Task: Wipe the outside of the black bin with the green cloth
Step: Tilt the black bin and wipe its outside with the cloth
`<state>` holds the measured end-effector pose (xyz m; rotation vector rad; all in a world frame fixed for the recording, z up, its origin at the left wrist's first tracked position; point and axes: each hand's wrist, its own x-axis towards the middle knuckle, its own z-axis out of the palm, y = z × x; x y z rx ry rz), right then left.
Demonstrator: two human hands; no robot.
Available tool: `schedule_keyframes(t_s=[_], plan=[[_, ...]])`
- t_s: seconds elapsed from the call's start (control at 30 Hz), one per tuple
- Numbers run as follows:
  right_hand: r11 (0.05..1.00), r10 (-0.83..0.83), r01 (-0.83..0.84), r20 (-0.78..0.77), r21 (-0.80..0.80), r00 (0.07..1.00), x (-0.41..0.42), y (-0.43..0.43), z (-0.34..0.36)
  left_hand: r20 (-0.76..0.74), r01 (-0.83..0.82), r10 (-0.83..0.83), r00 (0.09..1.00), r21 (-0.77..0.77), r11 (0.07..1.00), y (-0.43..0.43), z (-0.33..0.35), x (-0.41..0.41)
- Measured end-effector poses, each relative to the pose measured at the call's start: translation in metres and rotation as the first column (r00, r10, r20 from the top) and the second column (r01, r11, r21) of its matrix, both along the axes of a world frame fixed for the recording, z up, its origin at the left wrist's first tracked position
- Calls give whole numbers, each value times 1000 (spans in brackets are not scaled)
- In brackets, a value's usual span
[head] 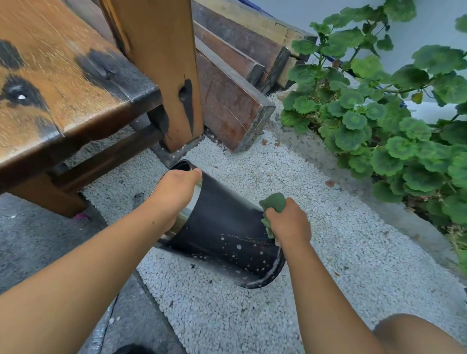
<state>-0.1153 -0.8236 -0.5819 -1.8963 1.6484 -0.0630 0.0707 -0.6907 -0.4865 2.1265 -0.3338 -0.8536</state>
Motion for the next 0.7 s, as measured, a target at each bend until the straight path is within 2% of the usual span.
schedule_keyframes(t_s=[0.07,0.13,0.2,0.27,0.37,0.43,0.5,0.57,0.7], plan=[[1000,-14,14,28,7,1000,0,1,0,-39,1,-1,999,2,1000,0,4,0],[999,-35,34,43,19,998,-1,2,0,-149,23,-27,988,-32,999,5,10,3],[997,-72,69,63,36,995,-5,2,-1,-262,181,-227,938,-186,966,16,18,6],[992,-116,111,99,59,988,-12,2,-6,-306,372,-446,841,-271,888,28,20,12],[983,-171,159,145,91,975,-24,1,-11,-166,609,-646,745,-225,760,35,16,12],[974,-211,194,168,117,963,-27,0,-11,0,672,-681,732,-167,722,34,13,3],[964,-259,235,226,128,939,-27,-1,-7,179,658,-636,751,-128,742,32,7,-7],[963,-270,254,301,92,914,-24,1,2,326,574,-510,796,-139,807,31,2,-10],[972,-198,233,489,-11,849,-3,10,42,331,448,-375,866,-181,876,25,-3,-5]])
